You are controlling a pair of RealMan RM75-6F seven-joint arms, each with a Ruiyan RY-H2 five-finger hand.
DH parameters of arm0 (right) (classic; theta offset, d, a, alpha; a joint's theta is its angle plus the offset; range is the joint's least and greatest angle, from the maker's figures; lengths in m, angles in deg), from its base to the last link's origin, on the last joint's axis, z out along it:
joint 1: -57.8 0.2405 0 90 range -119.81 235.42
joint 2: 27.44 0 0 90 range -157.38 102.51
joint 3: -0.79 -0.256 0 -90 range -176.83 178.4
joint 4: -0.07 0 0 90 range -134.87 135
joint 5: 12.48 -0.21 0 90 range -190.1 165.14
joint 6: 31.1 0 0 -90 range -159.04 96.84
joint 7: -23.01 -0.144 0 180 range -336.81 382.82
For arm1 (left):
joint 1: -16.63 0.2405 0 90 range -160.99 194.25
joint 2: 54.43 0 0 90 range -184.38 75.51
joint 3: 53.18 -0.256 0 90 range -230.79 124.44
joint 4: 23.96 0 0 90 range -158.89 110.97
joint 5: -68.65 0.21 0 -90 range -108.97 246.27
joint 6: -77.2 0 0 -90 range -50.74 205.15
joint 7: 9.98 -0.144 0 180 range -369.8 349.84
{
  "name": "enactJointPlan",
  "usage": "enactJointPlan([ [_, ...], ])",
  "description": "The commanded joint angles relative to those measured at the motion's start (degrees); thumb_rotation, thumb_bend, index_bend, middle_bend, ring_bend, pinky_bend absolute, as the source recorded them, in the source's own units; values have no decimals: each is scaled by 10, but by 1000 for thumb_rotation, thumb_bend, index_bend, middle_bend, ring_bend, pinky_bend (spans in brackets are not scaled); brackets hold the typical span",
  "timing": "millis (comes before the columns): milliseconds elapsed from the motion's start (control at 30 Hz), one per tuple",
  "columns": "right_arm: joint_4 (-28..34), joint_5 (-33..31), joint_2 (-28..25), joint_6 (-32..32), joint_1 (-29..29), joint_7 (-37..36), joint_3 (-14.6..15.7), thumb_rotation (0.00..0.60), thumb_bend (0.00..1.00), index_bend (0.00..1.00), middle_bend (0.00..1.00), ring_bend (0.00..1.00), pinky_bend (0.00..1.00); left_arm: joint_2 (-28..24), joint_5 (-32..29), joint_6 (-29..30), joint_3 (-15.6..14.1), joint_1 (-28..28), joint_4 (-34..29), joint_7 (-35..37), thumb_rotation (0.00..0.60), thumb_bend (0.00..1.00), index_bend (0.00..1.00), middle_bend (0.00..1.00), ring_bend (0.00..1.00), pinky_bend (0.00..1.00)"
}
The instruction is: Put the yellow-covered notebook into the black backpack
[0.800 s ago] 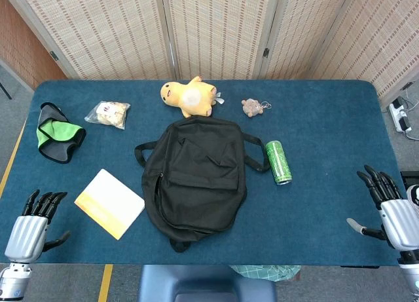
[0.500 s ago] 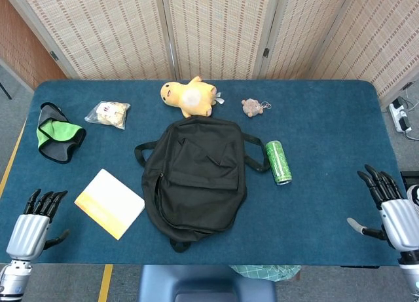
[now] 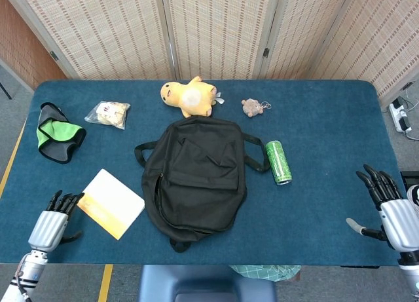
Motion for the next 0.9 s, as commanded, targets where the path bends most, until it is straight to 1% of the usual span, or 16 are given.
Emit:
enactJointPlan([
  [33, 1, 1, 0, 2, -1, 1, 0, 600, 195, 0, 16, 0, 0, 15, 5, -8, -6, -8, 16, 7, 600, 187, 107, 207, 159, 41],
  [233, 2, -1, 0, 4, -3, 3, 1, 600, 194, 0, 16, 0, 0, 31, 9, -7, -6, -20, 29, 13, 600, 187, 108, 207, 158, 41],
  [433, 1, -4, 1, 5, -5, 4, 1, 600, 194, 0, 16, 0, 0, 35, 7, -4, -2, -29, 25, 10, 600, 186, 108, 207, 158, 41],
  [767, -2, -8, 2, 3, -5, 3, 1, 600, 193, 0, 16, 0, 0, 43, 3, -22, -4, -44, 25, 2, 600, 186, 107, 207, 158, 41],
  [900, -2, -8, 3, 1, -4, 4, 1, 600, 194, 0, 16, 0, 0, 44, -4, -39, -4, -51, 24, 0, 600, 183, 107, 207, 156, 41],
])
